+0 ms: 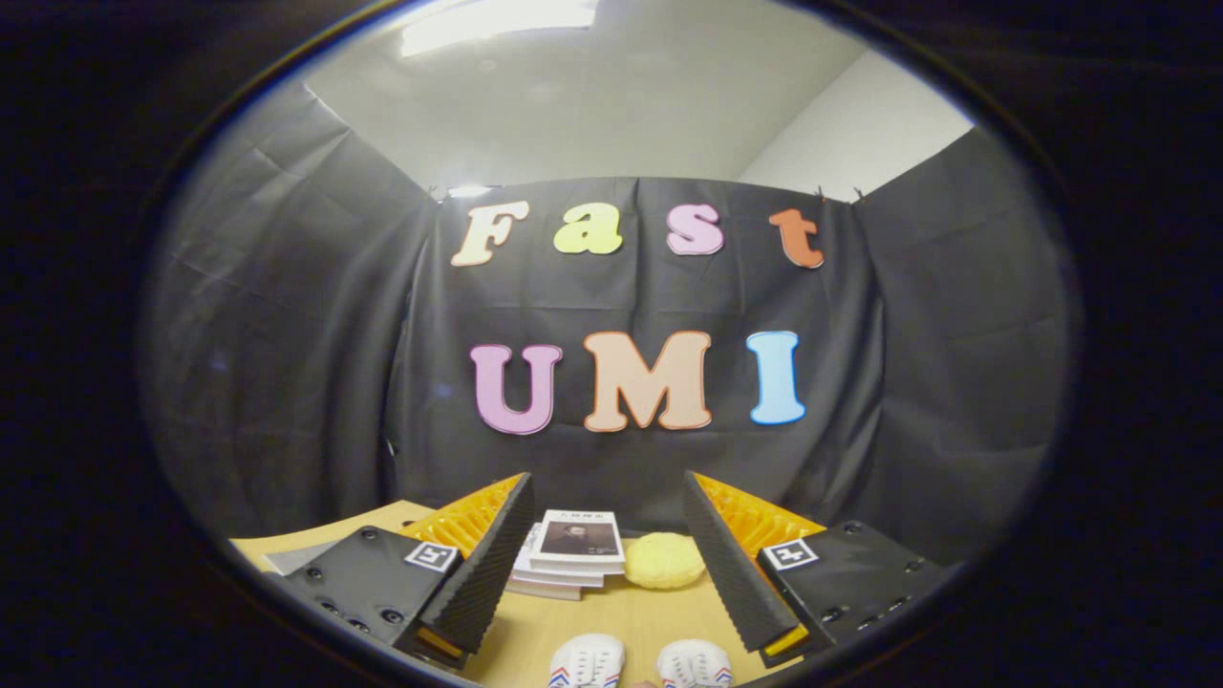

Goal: Open the storage box then place both shoes into the box .Put the left shoe in first, then the right shoe, with the right side of both shoes facing outward in a uniform manner.

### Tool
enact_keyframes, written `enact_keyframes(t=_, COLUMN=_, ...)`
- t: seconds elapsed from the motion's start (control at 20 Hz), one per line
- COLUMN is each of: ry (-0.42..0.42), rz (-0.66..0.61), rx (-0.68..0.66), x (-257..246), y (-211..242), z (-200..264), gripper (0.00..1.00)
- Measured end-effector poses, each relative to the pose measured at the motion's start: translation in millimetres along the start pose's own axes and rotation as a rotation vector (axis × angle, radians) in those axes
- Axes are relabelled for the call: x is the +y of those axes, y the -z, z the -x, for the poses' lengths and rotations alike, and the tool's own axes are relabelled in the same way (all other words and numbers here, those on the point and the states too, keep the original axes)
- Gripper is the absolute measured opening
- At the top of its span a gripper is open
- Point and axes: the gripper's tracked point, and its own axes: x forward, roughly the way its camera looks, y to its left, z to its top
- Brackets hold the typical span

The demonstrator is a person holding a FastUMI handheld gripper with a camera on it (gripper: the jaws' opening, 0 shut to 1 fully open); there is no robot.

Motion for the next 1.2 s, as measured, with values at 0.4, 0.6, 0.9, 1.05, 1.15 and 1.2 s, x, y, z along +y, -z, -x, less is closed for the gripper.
enact_keyframes(t=0.4, ry=-0.161, rz=-0.346, rx=0.329, x=37.1, y=86.5, z=12.0, gripper=0.98)
enact_keyframes(t=0.6, ry=-0.224, rz=-0.526, rx=0.455, x=57.0, y=118.0, z=21.1, gripper=1.00)
enact_keyframes(t=0.9, ry=-0.333, rz=-0.875, rx=0.702, x=95.7, y=170.5, z=50.4, gripper=0.99)
enact_keyframes(t=1.05, ry=-0.378, rz=-1.067, rx=0.800, x=113.5, y=186.2, z=64.2, gripper=0.99)
enact_keyframes(t=1.15, ry=-0.384, rz=-1.129, rx=0.840, x=118.9, y=199.7, z=70.8, gripper=0.98)
enact_keyframes(t=1.2, ry=-0.395, rz=-1.154, rx=0.861, x=121.8, y=204.8, z=74.1, gripper=0.98)
